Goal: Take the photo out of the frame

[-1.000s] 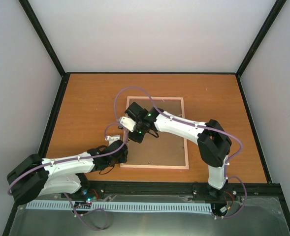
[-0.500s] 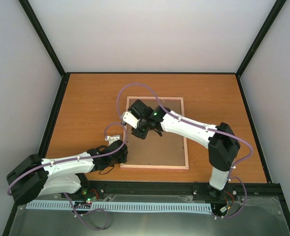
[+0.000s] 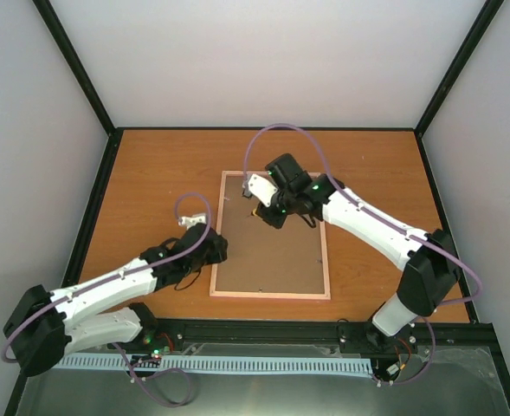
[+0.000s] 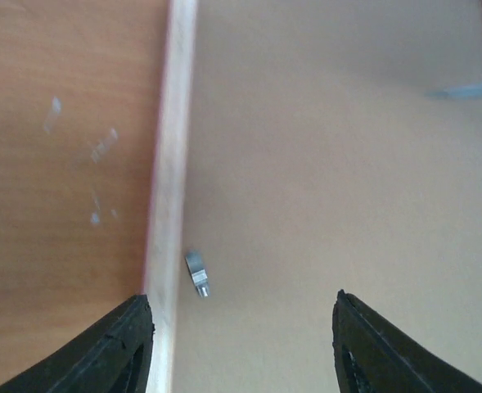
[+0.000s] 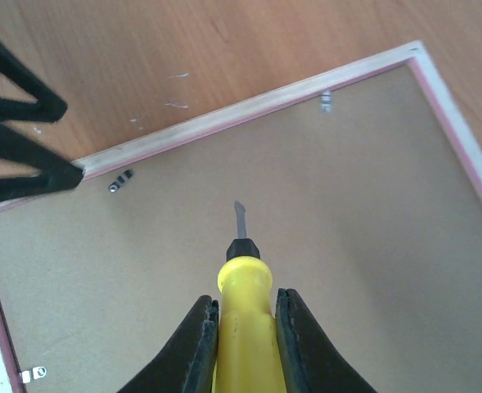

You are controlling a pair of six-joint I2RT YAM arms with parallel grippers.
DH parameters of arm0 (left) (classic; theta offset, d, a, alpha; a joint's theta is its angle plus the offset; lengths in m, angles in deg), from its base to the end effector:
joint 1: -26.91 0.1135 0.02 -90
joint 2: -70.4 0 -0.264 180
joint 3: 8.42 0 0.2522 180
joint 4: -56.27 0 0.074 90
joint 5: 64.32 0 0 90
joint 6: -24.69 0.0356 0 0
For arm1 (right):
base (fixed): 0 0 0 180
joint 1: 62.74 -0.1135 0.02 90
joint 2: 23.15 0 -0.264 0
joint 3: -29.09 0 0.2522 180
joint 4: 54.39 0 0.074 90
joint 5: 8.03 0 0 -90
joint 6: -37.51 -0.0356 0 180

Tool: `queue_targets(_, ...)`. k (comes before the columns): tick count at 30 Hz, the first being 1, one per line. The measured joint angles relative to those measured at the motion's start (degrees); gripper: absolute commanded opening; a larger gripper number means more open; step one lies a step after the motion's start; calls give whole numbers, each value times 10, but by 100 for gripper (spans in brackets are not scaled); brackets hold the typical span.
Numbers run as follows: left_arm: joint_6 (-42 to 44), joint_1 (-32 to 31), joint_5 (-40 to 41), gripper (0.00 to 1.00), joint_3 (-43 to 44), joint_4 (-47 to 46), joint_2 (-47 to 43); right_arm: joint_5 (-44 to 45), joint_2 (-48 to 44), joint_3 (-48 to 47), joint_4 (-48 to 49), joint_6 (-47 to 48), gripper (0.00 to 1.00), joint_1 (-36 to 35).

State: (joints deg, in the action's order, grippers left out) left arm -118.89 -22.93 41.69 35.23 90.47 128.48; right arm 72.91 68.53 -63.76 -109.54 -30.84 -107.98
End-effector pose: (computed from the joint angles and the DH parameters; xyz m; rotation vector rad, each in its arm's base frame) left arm 0.1340 -0.1436 0.1935 -0.2088 2.4306 -0.5097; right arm 0.2383 0.2483 0.2942 -1.4509 2.0783 0.3649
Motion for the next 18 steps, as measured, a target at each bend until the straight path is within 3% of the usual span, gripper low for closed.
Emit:
queue_targets(9, 111, 185, -79, 56, 73, -18, 122, -32, -35, -10, -16, 4, 3, 57)
queue_targets(18, 199, 232, -167, 51, 154, -56, 264, -52, -13, -40, -30, 5, 3, 97)
